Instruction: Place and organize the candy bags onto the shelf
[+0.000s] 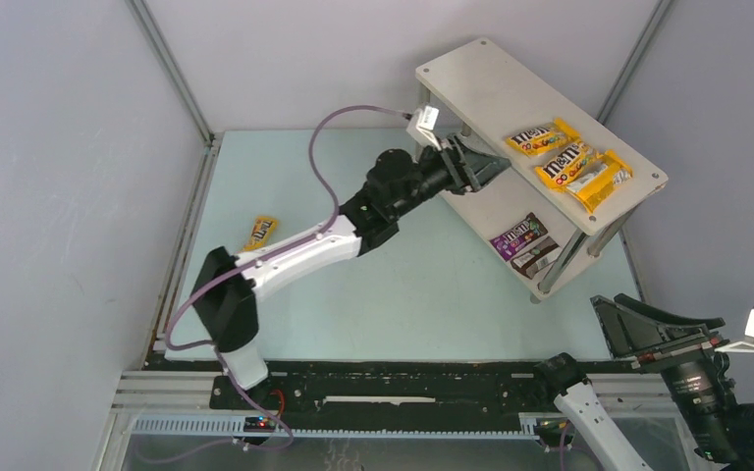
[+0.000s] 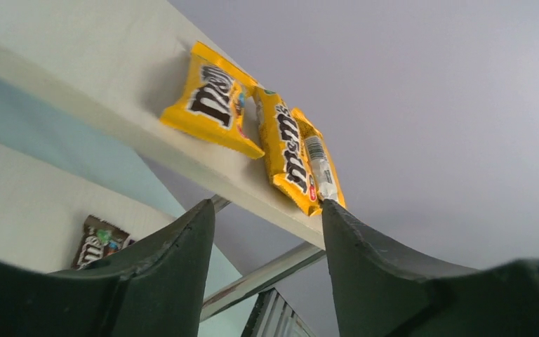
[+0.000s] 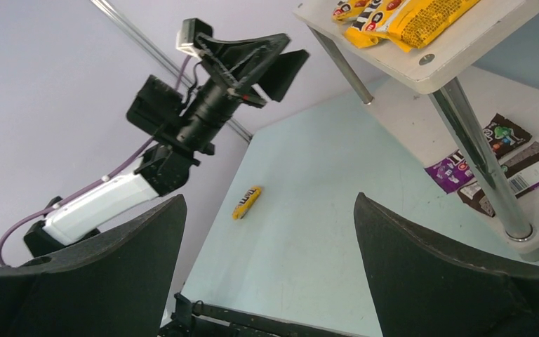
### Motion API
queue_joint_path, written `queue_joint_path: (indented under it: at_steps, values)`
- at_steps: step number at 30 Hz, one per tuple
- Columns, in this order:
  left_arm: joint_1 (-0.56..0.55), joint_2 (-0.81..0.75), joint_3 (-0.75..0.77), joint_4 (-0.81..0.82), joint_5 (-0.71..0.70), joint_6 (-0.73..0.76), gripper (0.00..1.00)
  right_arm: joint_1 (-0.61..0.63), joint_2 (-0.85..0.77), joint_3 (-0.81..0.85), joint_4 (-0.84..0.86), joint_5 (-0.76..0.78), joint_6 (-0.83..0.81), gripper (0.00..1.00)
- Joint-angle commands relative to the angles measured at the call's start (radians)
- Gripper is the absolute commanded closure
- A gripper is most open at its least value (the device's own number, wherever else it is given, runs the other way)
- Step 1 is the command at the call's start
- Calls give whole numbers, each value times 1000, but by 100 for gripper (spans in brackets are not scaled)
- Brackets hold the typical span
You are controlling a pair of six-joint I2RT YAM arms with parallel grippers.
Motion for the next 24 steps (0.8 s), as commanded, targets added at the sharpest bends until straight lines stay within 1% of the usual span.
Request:
queue_joint_path:
  at_steps: [1, 2, 4, 6, 8, 9, 10, 11, 12, 13, 16, 19, 21, 22, 24]
  values:
    - [65, -184, -125, -2, 6, 81, 34, 5, 20, -19, 22, -9, 4, 2]
    - [82, -235, -166, -10, 21, 98, 26, 4, 20, -24, 23, -10, 1, 2]
    - [117, -307, -258, -51, 42, 147, 16, 4, 19, -37, 25, -10, -5, 2]
    - [160, -418, -360, -128, 31, 215, 14, 4, 16, -54, 28, -12, -15, 2]
    - [209, -516, -457, -240, -25, 275, 12, 4, 15, -66, 28, -10, -30, 2]
    - [238, -565, -502, -300, -68, 288, 12, 4, 15, -72, 28, -7, -38, 2]
    - [290, -610, -552, -365, -86, 282, 11, 4, 15, -77, 28, -3, -44, 2]
    - [319, -658, -604, -400, -88, 268, 11, 4, 13, -85, 29, 1, -51, 2]
    - [394, -704, -671, -429, -89, 239, 11, 4, 11, -93, 31, 5, -57, 2]
    - [435, -748, -709, -457, -88, 226, 11, 4, 11, -103, 35, 7, -62, 2]
    - [640, -883, -841, -521, -125, 170, 11, 6, 9, -136, 54, 8, -78, 2]
    - [813, -991, -947, -548, -175, 78, 10, 7, 15, -157, 73, 0, -85, 2]
    - [907, -1031, -1007, -536, -208, -17, 10, 9, 20, -165, 80, -3, -88, 2]
    - [968, -1037, -1031, -538, -215, -90, 10, 9, 22, -166, 80, -3, -89, 2]
    - [1059, -1010, -1078, -535, -193, -227, 10, 9, 22, -166, 78, -2, -93, 2]
